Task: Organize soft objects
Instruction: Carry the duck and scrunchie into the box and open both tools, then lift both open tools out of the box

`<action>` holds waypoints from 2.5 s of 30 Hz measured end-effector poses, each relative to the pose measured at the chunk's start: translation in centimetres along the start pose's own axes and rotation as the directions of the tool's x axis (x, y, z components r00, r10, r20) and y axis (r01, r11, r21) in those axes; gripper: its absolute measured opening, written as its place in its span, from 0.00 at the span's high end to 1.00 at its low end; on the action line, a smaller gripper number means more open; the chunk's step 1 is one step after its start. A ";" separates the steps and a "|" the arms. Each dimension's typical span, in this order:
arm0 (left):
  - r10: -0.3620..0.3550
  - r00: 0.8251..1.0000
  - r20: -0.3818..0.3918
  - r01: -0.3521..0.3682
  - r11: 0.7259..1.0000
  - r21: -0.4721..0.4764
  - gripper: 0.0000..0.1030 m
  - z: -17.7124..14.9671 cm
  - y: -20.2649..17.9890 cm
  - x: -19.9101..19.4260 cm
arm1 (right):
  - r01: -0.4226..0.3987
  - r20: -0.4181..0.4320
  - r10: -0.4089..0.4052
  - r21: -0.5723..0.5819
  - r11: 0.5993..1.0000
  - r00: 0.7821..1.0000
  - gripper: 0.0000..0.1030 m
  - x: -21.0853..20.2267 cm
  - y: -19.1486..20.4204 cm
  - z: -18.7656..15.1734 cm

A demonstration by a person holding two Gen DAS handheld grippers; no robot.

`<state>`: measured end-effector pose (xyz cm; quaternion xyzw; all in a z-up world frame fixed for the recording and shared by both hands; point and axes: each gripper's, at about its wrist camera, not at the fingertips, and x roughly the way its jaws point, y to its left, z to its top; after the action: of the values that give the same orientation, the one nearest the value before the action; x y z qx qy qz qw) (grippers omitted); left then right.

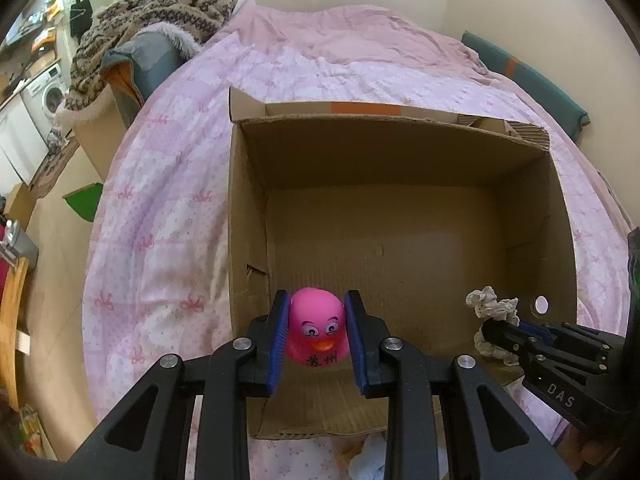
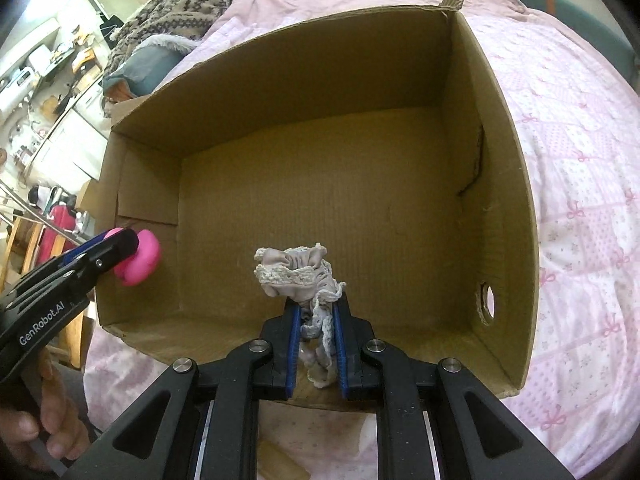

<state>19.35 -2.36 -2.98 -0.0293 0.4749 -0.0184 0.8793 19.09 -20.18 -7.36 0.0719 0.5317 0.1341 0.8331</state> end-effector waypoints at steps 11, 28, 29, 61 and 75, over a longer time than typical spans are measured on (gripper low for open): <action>0.007 1.000 -0.026 -0.007 1.000 0.005 0.76 -0.2 0.1 0.6 | -0.001 -0.011 0.001 0.001 1.000 1.000 0.84 0.3 0.0 0.0; 0.039 0.997 0.067 -0.043 0.998 0.056 0.40 -0.2 -0.8 -1.5 | -0.036 0.066 0.035 0.013 0.999 0.997 0.69 -1.4 -0.5 0.0; 0.035 0.997 0.073 -0.039 0.998 0.055 0.40 -0.1 -0.8 -1.7 | -0.040 0.076 0.038 0.015 0.999 0.996 0.62 -1.6 -0.5 0.0; -0.021 0.992 0.123 0.027 0.998 -0.051 0.05 -1.4 3.3 -9.3 | -0.056 0.287 0.056 -0.008 0.998 0.956 0.00 -10.6 -0.1 -2.0; -0.010 0.997 0.082 0.018 0.996 -0.087 0.05 -4.5 4.8 -11.3 | -0.032 0.241 0.034 -0.011 0.999 0.970 0.00 -11.5 1.0 -5.7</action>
<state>9.39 3.01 3.67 -0.0719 0.4390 -0.0024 0.8956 9.25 -22.84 0.45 0.0934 0.4250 0.1401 0.8894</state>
